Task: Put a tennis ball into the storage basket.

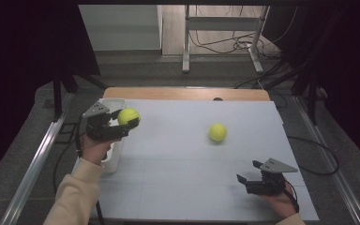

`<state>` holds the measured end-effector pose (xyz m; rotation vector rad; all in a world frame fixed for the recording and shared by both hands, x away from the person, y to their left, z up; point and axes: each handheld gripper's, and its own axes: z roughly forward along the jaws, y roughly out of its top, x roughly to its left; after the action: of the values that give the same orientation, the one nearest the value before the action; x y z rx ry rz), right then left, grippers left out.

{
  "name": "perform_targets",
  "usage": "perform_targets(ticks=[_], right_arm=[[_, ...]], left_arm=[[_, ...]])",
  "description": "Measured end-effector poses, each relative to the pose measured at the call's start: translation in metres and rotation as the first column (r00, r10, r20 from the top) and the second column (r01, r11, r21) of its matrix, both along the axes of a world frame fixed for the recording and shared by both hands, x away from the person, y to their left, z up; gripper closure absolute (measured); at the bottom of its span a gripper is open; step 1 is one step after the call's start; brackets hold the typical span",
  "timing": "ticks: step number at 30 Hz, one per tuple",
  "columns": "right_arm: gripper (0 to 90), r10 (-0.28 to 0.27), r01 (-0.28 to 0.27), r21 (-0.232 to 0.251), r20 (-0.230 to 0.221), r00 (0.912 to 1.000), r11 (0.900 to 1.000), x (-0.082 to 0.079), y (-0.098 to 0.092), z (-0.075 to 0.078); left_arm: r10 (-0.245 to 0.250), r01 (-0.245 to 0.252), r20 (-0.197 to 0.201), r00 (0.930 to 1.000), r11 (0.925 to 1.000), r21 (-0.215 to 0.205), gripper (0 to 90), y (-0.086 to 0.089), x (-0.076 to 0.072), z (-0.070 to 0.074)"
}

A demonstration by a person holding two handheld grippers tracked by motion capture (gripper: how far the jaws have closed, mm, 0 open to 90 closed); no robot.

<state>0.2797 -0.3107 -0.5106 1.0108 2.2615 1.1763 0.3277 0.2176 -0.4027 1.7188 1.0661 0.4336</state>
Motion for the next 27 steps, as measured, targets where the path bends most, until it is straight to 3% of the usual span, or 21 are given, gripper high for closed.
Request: perform_targets(ticks=[18,27], right_arm=[[15.4,0.001,-0.001,-0.003,-0.001,1.0000,1.000,0.001,0.000,0.000],[15.3,0.000,0.000,-0.007,-0.002,1.0000,1.000,0.000,0.000,-0.001]], left_arm=[[0.047,-0.047,-0.028,0.9985,0.9989,-0.001,25.7,0.018,0.015,0.004],[0.081,-0.080,-0.040,0.9959,0.9966,0.022,25.7,0.026,0.025,0.004]])
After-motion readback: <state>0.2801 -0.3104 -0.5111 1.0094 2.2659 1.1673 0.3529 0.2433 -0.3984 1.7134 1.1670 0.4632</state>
